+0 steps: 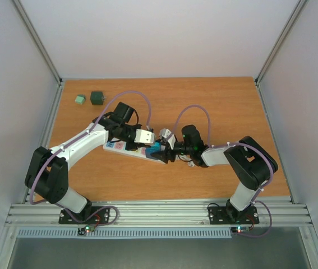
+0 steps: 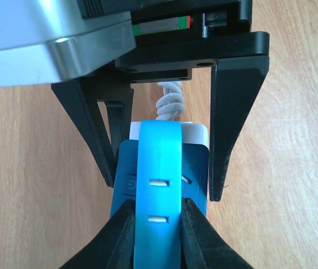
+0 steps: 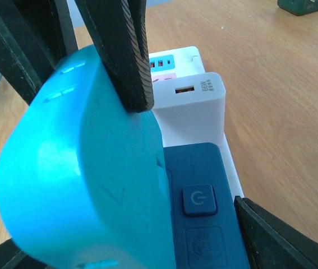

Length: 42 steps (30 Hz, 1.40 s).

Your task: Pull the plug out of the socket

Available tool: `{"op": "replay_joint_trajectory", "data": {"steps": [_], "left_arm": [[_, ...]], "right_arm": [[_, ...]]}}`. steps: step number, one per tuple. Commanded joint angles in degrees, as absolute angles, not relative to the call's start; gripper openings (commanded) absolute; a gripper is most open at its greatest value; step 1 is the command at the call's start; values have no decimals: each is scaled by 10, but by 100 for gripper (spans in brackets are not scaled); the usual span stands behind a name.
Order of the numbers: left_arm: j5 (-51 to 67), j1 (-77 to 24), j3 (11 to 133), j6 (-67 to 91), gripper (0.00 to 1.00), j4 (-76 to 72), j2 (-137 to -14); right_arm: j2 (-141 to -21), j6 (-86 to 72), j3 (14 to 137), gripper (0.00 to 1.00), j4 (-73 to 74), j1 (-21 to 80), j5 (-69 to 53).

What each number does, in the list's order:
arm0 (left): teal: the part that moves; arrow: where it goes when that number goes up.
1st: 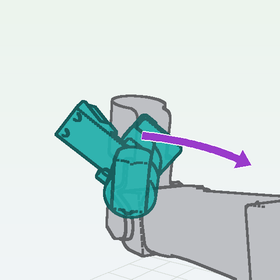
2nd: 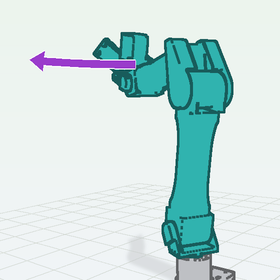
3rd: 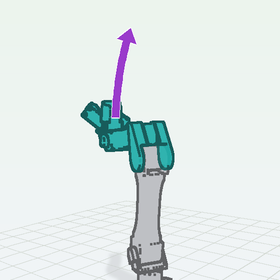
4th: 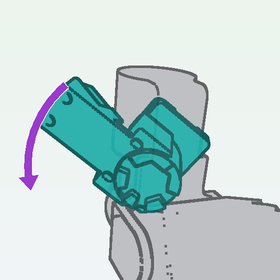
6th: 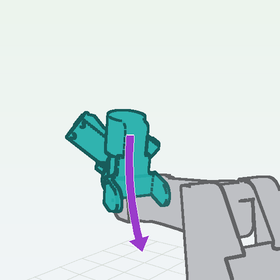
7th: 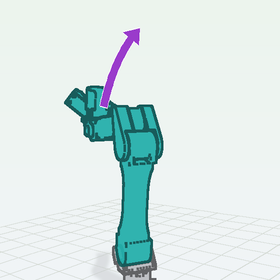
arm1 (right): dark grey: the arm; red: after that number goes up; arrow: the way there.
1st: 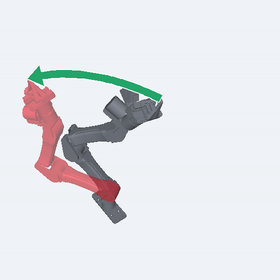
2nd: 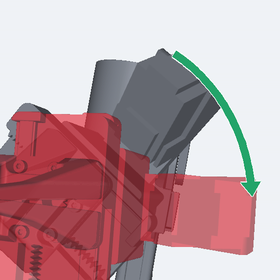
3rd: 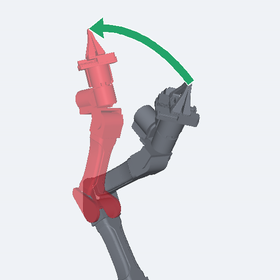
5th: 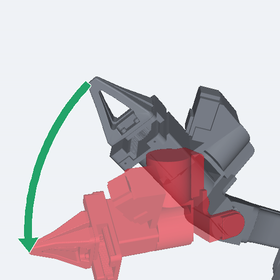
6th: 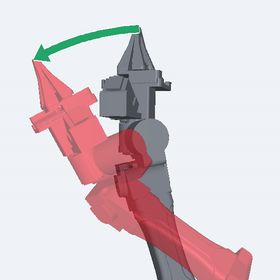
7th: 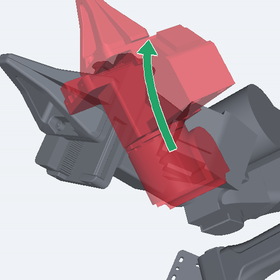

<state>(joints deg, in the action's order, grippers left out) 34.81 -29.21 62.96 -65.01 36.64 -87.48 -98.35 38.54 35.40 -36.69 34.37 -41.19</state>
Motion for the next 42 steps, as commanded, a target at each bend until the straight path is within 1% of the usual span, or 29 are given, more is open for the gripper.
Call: {"op": "replay_joint_trajectory", "data": {"steps": [1, 3, 4, 9, 10, 13, 17, 20, 27, 29, 34, 42], "left_arm": [[373, -290, 627, -633, 19, 363, -874], [375, -290, 629, -631, 21, 360, -875], [376, -290, 630, -630, 21, 362, -876], [376, -290, 635, -635, 19, 370, -879], [376, -290, 636, -636, 19, 373, -880], [375, -289, 640, -641, 17, 384, -880], [382, -288, 643, -639, 16, 392, -878], [390, -288, 648, -632, 16, 400, -873], [412, -287, 649, -597, 15, 395, -857], [419, -288, 651, -588, 14, 397, -855], [407, -288, 642, -577, 12, 402, -838], [415, -288, 592, -547, 11, 381, -784]], "right_arm": [[-992, 393, 351, 73, -387, 352, -417], [-994, 391, 356, 77, -383, 352, -417], [-995, 390, 358, 78, -380, 352, -417], [-994, 396, 358, 74, -377, 351, -420], [-994, 395, 356, 73, -379, 352, -420], [-998, 390, 348, 65, -392, 351, -421], [-1003, 395, 331, 63, -417, 352, -424], [-1004, 397, 324, 60, -429, 352, -426], [-1004, 400, 307, 49, -454, 352, -438], [-1000, 399, 303, 45, -454, 352, -444], [-985, 393, 289, 37, -451, 353, -473], [-998, 393, 281, 36, -459, 376, -472]]}}
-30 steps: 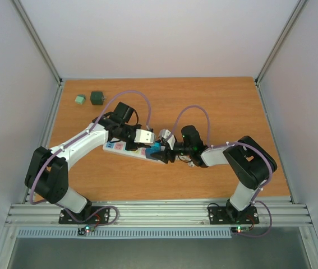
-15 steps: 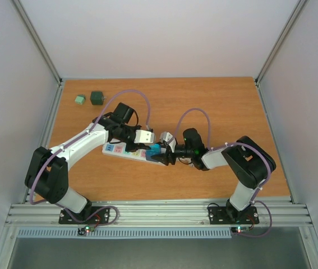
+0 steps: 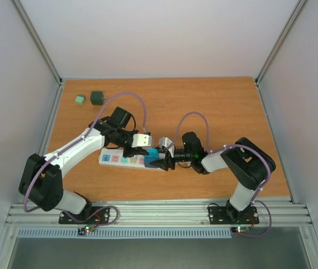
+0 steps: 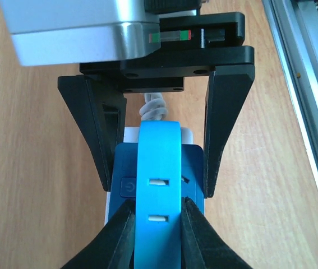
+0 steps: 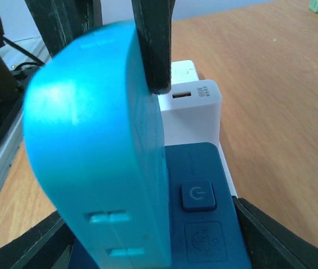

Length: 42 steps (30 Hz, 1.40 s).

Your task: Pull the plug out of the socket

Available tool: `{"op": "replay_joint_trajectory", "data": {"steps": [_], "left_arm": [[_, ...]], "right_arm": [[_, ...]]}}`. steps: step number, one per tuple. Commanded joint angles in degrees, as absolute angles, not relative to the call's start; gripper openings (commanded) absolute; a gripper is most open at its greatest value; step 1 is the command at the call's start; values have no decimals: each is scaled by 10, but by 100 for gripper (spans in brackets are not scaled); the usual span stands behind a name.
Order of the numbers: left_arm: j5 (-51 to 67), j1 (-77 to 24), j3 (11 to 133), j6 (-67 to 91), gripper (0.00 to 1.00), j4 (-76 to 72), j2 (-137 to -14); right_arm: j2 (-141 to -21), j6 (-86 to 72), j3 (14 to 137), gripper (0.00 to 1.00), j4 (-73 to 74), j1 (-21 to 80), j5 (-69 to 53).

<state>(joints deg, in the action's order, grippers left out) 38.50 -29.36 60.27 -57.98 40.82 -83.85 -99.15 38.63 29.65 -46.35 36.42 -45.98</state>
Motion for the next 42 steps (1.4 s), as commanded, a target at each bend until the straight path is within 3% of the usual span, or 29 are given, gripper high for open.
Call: {"op": "replay_joint_trajectory", "data": {"steps": [1, 17, 21, 26, 28, 32, 42], "left_arm": [[418, -288, 586, -537, 11, 371, -776], [417, -284, 577, -556, 6, 405, -757], [428, -271, 589, -553, 6, 422, -745], [482, -234, 623, -560, 6, 474, -753], [506, -224, 635, -564, 6, 493, -758], [533, -214, 650, -562, 6, 515, -765], [609, -184, 678, -570, 3, 578, -773]], "right_arm": [[-1000, 393, 280, 36, -459, 378, -472], [-1008, 393, 283, 39, -455, 377, -481], [-1002, 393, 280, 48, -454, 378, -480], [-989, 393, 282, 74, -436, 378, -482], [-974, 391, 287, 79, -423, 378, -484], [-940, 385, 307, 85, -382, 378, -495], [-874, 427, 397, 89, -143, 368, -497]]}}
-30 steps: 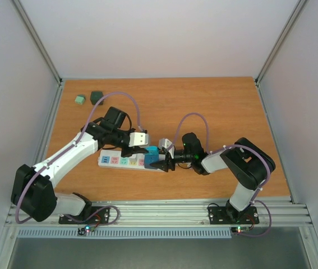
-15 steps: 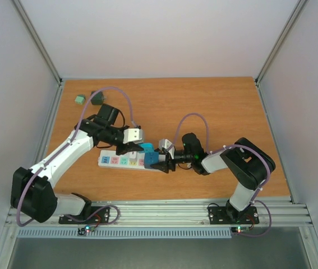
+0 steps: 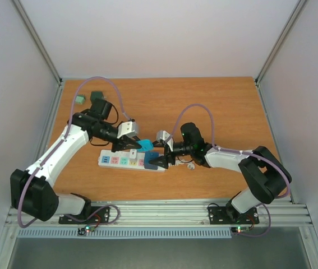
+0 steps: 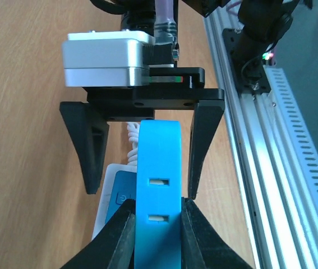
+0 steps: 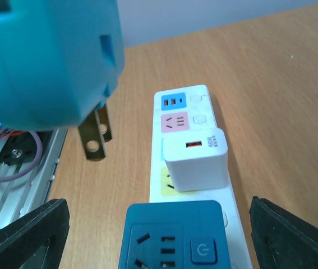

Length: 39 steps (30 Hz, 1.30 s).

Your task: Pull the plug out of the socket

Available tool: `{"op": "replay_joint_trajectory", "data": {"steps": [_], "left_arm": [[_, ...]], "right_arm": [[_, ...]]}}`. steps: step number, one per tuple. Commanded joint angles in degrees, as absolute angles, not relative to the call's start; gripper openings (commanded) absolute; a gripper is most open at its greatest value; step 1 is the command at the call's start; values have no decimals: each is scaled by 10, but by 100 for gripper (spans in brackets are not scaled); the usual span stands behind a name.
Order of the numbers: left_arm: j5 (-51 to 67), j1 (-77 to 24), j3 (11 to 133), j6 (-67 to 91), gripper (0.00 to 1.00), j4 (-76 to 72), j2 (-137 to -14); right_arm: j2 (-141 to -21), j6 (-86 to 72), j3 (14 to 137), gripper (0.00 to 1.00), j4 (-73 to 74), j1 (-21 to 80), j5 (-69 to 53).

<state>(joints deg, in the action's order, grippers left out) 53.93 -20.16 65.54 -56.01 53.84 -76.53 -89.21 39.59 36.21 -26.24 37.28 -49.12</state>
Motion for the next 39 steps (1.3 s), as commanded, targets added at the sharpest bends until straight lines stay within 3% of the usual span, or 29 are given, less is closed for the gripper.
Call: {"op": "replay_joint_trajectory", "data": {"steps": [1, 13, 39], "left_arm": [[626, -178, 682, -572, 3, 588, -776], [749, -142, 679, -659, 4, 686, -782], [753, -141, 593, -501, 4, 487, -726]], "right_arm": [[-873, 429, 408, 89, -121, 367, -489], [-840, 337, 489, 89, -77, 348, -438], [-823, 297, 480, 90, -104, 368, -526]]}}
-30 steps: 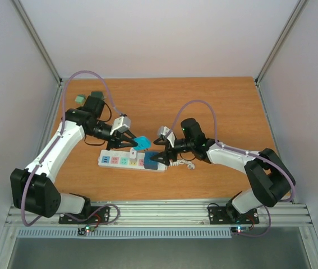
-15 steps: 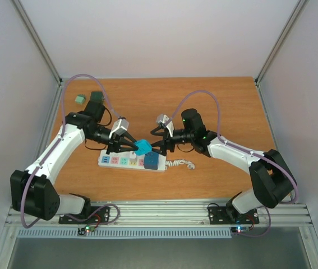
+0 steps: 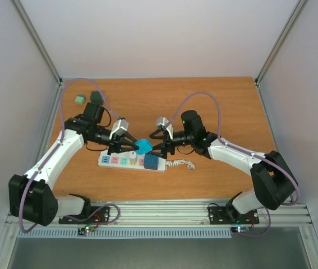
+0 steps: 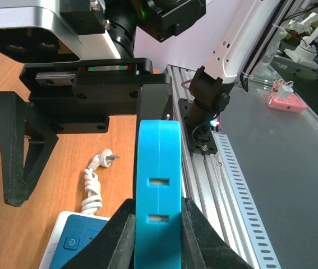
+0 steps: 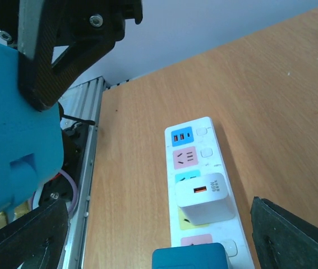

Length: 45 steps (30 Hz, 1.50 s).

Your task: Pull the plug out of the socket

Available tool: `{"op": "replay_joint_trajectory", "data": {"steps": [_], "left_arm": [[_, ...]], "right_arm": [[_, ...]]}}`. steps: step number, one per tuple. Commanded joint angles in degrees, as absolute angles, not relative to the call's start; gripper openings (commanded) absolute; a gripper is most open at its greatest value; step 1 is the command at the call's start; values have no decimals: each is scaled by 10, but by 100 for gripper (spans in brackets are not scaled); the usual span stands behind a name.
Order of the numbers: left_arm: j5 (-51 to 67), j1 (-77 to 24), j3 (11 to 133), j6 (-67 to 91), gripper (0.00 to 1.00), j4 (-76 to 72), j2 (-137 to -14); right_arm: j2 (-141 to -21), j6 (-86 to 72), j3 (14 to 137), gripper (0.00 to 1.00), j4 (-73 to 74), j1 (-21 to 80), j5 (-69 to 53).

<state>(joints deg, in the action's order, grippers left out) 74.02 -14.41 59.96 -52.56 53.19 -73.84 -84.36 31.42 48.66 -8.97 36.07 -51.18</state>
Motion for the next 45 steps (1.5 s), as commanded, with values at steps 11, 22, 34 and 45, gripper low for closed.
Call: {"op": "replay_joint_trajectory", "data": {"steps": [11, 22, 34, 45], "left_arm": [[751, -141, 579, -482, 5, 459, -720], [746, -141, 555, -463, 5, 423, -712], [737, -142, 540, -441, 4, 392, -709], [712, -153, 525, -437, 3, 373, -701]], "right_arm": [[-822, 264, 471, 90, -137, 384, -512], [-826, 222, 476, 89, -167, 384, -478], [-829, 201, 481, 88, -181, 385, -473], [-839, 176, 495, 88, -189, 385, -464]]}}
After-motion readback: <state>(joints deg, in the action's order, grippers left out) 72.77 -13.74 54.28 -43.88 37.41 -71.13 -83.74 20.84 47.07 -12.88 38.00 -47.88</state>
